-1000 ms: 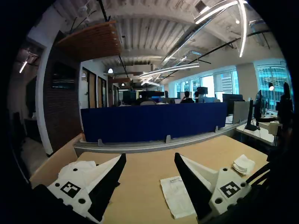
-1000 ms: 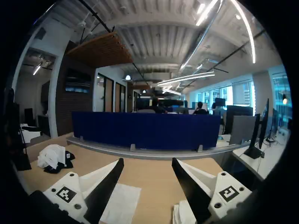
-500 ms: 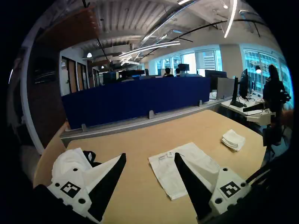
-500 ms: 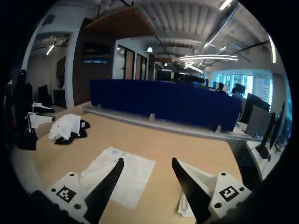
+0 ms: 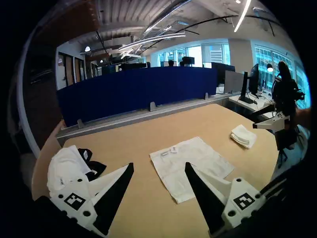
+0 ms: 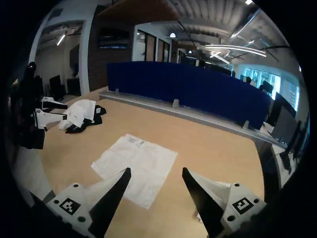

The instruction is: Fold towel

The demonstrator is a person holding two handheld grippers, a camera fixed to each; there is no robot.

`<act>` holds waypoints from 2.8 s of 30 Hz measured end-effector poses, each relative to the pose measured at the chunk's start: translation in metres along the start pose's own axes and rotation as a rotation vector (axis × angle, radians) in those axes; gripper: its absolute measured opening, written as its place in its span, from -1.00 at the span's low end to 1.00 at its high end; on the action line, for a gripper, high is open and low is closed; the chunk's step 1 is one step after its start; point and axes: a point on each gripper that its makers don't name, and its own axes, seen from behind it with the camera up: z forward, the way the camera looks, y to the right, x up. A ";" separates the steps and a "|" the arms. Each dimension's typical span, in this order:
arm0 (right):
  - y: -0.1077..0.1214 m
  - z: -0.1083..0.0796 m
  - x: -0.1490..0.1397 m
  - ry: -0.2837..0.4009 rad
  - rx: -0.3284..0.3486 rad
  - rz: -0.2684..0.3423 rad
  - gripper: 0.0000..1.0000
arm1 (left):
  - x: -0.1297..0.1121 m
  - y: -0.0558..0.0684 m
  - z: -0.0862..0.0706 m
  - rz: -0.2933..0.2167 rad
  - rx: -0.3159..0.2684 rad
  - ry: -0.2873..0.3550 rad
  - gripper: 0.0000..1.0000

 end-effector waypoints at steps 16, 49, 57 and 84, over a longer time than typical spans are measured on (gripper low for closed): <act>-0.009 0.047 -0.073 -0.107 0.037 0.004 1.00 | -0.078 0.015 0.037 0.005 -0.033 -0.129 0.92; -0.022 0.086 -0.178 -0.320 0.096 -0.042 0.98 | -0.178 0.057 0.074 0.074 -0.185 -0.373 0.92; -0.026 0.090 -0.188 -0.343 0.115 -0.033 0.76 | -0.190 0.061 0.083 0.091 -0.195 -0.399 0.90; -0.035 0.091 -0.208 -0.392 0.153 -0.032 -0.29 | -0.205 0.069 0.089 0.089 -0.222 -0.461 0.05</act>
